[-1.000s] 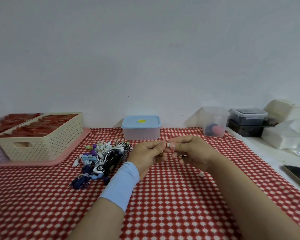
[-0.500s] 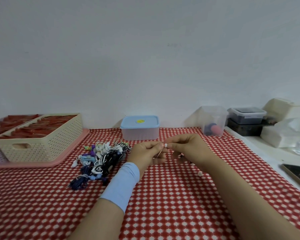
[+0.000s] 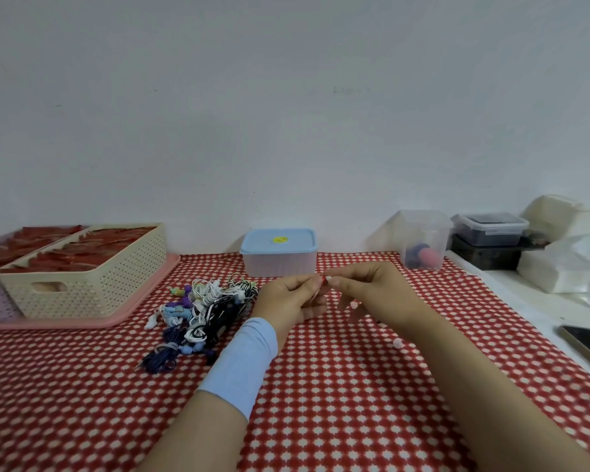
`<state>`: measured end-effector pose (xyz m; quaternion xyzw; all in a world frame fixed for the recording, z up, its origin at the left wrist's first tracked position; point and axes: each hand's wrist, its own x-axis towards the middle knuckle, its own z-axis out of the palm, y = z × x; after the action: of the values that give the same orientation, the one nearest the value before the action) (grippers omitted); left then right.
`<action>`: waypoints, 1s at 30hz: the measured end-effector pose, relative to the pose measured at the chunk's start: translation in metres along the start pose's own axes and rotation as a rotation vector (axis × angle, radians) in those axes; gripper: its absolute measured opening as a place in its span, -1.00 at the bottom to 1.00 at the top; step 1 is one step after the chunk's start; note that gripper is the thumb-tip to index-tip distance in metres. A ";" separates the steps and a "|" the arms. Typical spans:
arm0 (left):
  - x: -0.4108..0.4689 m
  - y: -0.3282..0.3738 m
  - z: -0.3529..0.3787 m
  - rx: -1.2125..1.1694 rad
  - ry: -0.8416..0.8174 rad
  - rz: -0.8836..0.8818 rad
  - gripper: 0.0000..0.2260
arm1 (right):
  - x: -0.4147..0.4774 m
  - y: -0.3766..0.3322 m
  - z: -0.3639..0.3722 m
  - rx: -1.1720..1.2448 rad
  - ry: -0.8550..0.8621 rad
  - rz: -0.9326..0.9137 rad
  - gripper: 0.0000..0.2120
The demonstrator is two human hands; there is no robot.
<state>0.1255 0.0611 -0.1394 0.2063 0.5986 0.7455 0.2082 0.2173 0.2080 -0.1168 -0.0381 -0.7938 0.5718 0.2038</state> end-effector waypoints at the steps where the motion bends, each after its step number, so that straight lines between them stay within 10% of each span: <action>1: 0.000 0.001 -0.001 -0.005 -0.009 -0.005 -0.84 | 0.000 -0.001 -0.002 0.012 -0.031 0.018 -0.85; 30: -0.007 0.003 0.007 0.125 0.031 0.038 -0.91 | -0.001 0.002 -0.004 0.079 0.007 0.104 -0.86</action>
<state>0.1346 0.0621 -0.1352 0.2184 0.6434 0.7134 0.1715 0.2193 0.2121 -0.1176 -0.0733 -0.7669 0.6123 0.1780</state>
